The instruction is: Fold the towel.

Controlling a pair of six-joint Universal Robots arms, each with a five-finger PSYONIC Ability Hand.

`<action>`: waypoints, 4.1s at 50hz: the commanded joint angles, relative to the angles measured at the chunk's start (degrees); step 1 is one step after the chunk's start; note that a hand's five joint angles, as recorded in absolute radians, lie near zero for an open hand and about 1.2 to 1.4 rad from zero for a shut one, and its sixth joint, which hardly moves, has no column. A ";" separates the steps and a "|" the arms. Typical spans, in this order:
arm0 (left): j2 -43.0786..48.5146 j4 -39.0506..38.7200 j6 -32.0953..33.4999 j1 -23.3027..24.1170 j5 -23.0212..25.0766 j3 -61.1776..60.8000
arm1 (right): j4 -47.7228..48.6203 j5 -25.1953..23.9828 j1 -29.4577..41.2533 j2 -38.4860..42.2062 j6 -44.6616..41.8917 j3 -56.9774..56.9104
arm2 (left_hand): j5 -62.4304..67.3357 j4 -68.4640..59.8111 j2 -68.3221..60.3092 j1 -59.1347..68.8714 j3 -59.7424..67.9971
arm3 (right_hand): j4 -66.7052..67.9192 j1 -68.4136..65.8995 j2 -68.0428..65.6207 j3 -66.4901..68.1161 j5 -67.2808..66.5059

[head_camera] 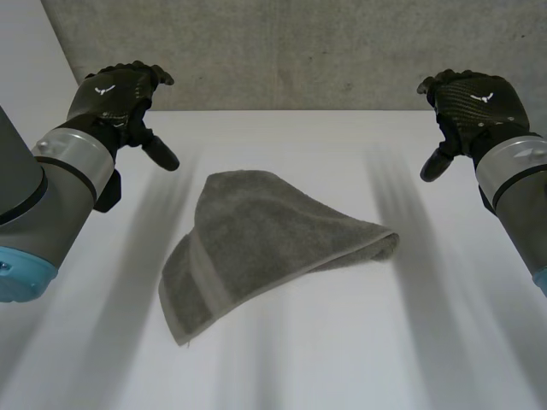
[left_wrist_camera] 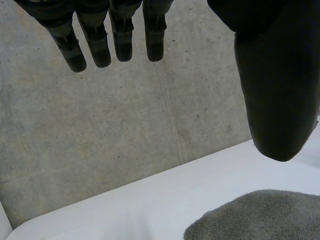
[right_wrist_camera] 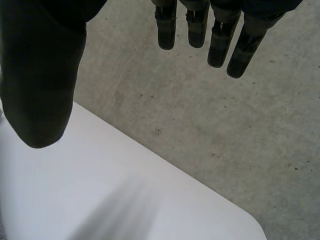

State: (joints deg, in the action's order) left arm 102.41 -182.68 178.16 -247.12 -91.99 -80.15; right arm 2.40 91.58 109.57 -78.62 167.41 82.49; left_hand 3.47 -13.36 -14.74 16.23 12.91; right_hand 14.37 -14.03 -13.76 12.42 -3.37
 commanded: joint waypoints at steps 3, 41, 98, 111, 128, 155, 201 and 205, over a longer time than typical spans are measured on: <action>-0.19 0.22 0.00 -0.03 -0.03 -0.09 | 0.07 0.01 -0.49 -1.63 1.25 -0.84 | -2.08 3.36 3.34 -4.84 -2.91 | -4.37 4.03 3.76 -2.42 3.37; 10.35 -10.86 0.26 16.06 -2.14 -14.16 | 3.14 -16.43 -2.43 13.67 -9.82 7.60 | 0.28 3.36 0.99 -2.48 -2.91 | -4.37 0.07 -0.19 -2.42 -0.58; 27.40 -14.20 12.30 6.92 -9.69 0.00 | 12.11 -15.99 0.21 18.68 -3.14 6.37 | 2.78 3.36 -1.52 0.03 -2.91 | -4.37 -65.97 -66.24 -2.42 -66.63; 18.70 -14.20 12.13 4.63 -1.78 -4.75 | 10.44 -15.73 -0.06 12.61 0.20 7.42 | 66.53 3.36 -65.26 63.77 -2.91 | -4.37 -65.97 -66.24 -2.42 -66.63; 6.92 -13.41 12.48 2.09 4.02 -13.10 | 1.12 -20.12 0.12 6.80 -5.34 8.04 | 23.16 3.36 -21.89 20.40 -2.91 | -4.37 -65.97 -66.24 -2.42 -66.63; 13.43 -11.56 11.87 2.69 3.93 -15.29 | 2.26 -19.42 2.75 13.31 -4.99 7.77 | 20.65 3.36 -19.38 17.89 -2.91 | -4.37 -65.97 -66.24 -2.42 -66.63; 22.04 -12.52 8.95 10.44 -0.11 -10.99 | 2.35 -19.51 3.02 14.11 -5.78 8.83 | 16.76 3.36 -15.49 14.00 -2.91 | -4.37 -65.97 -66.24 -2.42 -66.63; 22.22 -13.49 10.98 9.20 -0.03 -10.99 | 2.35 -19.42 3.02 14.11 -5.78 8.83 | 20.97 3.36 -19.70 18.21 -2.91 | -4.37 -65.97 -66.24 -2.42 -66.63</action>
State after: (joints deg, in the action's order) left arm 124.28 -195.03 186.05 -236.39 -92.11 -91.29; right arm 4.74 72.08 112.59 -64.51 161.63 91.33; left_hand 21.04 -13.36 -31.12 31.26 12.91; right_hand 14.37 -73.00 -73.01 12.42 -65.40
